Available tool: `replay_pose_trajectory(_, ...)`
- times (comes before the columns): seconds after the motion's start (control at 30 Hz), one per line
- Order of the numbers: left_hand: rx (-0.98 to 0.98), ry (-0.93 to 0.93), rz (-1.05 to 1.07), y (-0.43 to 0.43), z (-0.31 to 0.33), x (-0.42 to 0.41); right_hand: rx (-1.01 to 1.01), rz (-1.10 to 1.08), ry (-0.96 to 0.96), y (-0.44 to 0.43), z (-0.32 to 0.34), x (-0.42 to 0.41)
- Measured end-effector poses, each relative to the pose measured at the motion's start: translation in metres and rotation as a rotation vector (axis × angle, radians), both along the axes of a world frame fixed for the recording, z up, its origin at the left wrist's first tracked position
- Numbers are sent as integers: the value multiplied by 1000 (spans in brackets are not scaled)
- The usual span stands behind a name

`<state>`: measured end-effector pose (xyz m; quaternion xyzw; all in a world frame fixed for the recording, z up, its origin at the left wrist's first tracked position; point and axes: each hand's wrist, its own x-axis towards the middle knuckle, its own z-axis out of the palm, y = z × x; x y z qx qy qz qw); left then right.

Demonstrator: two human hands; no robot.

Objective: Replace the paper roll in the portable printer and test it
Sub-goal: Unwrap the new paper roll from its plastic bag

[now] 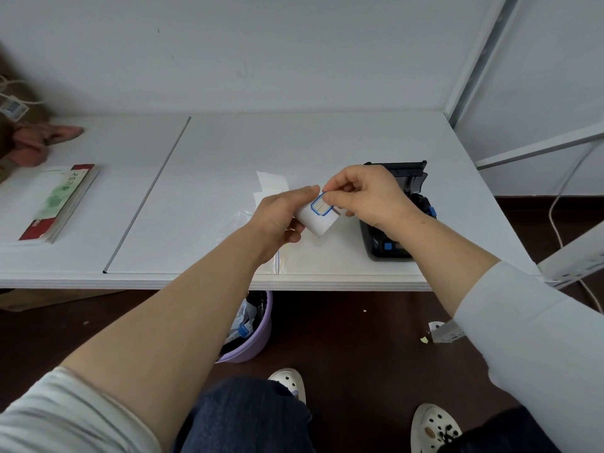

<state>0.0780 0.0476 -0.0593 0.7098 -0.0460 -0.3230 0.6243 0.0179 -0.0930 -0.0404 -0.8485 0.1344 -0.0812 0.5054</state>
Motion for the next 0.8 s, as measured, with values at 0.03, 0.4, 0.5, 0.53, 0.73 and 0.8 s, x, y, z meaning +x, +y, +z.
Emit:
replay_pose_trajectory(0.03,-2,3,-1,0,0,0,-2,5,4,-1,0,0)
replay_pose_trajectory(0.4,44,9,61,1,-5,3,43,108,-53,1,-3,-9)
replay_pose_trajectory(0.5,39,7,80,1,-7,4,79,90,-56,2,-3,-9)
replay_pose_trajectory(0.53,35,7,93,1,-7,4,106,75,-56,2,-3,-9)
replay_pose_trajectory(0.73,14,16,231,8,-5,9,407,-117,-55,1,-6,-8)
replay_pose_trajectory(0.8,7,21,334,14,-4,12,461,-174,-30,5,-8,-7)
